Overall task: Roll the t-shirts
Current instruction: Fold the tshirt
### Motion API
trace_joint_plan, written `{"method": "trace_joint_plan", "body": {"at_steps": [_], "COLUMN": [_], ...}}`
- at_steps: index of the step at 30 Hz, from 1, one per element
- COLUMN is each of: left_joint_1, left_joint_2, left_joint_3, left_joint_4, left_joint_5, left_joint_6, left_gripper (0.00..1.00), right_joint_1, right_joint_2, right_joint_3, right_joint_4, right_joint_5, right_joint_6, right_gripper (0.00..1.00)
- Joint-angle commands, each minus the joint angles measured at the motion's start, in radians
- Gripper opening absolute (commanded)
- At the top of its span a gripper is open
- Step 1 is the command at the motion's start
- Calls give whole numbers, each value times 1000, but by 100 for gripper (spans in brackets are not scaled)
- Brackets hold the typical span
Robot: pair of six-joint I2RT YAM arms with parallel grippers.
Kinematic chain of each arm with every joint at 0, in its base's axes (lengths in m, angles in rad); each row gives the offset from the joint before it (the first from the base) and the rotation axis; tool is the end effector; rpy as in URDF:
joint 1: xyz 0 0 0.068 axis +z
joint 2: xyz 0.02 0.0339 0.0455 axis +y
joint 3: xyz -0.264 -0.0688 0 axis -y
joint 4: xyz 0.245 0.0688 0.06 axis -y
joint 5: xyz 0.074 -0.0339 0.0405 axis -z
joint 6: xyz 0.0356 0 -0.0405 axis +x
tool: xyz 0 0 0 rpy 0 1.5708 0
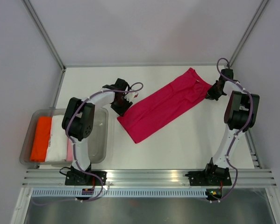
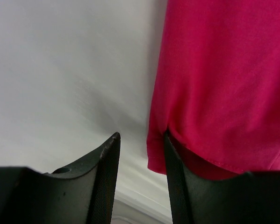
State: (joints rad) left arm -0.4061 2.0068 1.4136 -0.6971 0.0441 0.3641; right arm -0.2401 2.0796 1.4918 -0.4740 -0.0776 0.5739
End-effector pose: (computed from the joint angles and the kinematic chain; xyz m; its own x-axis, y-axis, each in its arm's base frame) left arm 0.3655 -0.1589 0.1603 -0.6804 0.6798 -0.2738 0.6936 0.7179 0.0590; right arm 0.4272 -0.1017 0.1625 -0.6035 0.7050 -0.3725 0.6288 0.7081 0.3214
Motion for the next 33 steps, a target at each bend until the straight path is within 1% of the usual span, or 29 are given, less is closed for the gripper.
{"method": "trace_joint_plan", "body": {"at_steps": [1, 3, 7, 9, 11, 12, 14, 15, 16, 18, 20, 21, 24, 26, 30, 31, 33], "left_joint_1": [-6, -35, -94, -120, -135, -149, -174, -200, -210, -232, -240, -240, -238, -237, -226, -223, -206], "left_joint_2": [4, -23, -78, -100, -131, -140, -169, -178, -186, -192, -210, -220, -266, -281, -290, -295, -312], "left_joint_3": [-92, -132, -270, -304, -332, -337, -350, -355, -352, -344, -343, -343, -328, -321, -340, -343, -349], "left_joint_4": [-10, -10, -13, -15, -36, -47, -67, -65, -67, -70, -79, -97, -139, -143, -143, -140, -130], "left_joint_5": [43, 69, 111, 115, 151, 210, 263, 296, 312, 370, 416, 474, 569, 588, 545, 530, 446], "left_joint_6": [62, 122, 206, 242, 280, 295, 337, 346, 349, 345, 342, 345, 358, 348, 319, 311, 260], "left_gripper": [48, 48, 48, 47, 47, 47, 47, 47, 47, 47, 47, 47, 48, 48, 50, 50, 50], "right_joint_1": [7, 13, 27, 42, 64, 73, 100, 111, 119, 128, 119, 117, 117, 116, 101, 99, 99], "right_joint_2": [134, 203, 289, 319, 368, 385, 442, 462, 482, 528, 525, 516, 456, 413, 308, 247, 168], "right_joint_3": [137, 210, 323, 405, 459, 513, 580, 661, 703, 780, 785, 780, 756, 749, 670, 644, 515], "right_joint_4": [-8, -20, -38, -47, -55, -58, -90, -115, -139, -195, -206, -209, -215, -248, -282, -282, -266], "right_joint_5": [-97, -146, -172, -182, -192, -191, -166, -137, -90, -59, -24, -7, 45, 99, 157, 173, 190], "right_joint_6": [87, 110, 153, 170, 187, 205, 207, 193, 187, 184, 172, 159, 68, 12, -31, -38, -57], "right_gripper": [12, 13, 13, 14, 14, 14, 15, 15, 15, 15, 17, 17, 22, 25, 29, 30, 31]}}
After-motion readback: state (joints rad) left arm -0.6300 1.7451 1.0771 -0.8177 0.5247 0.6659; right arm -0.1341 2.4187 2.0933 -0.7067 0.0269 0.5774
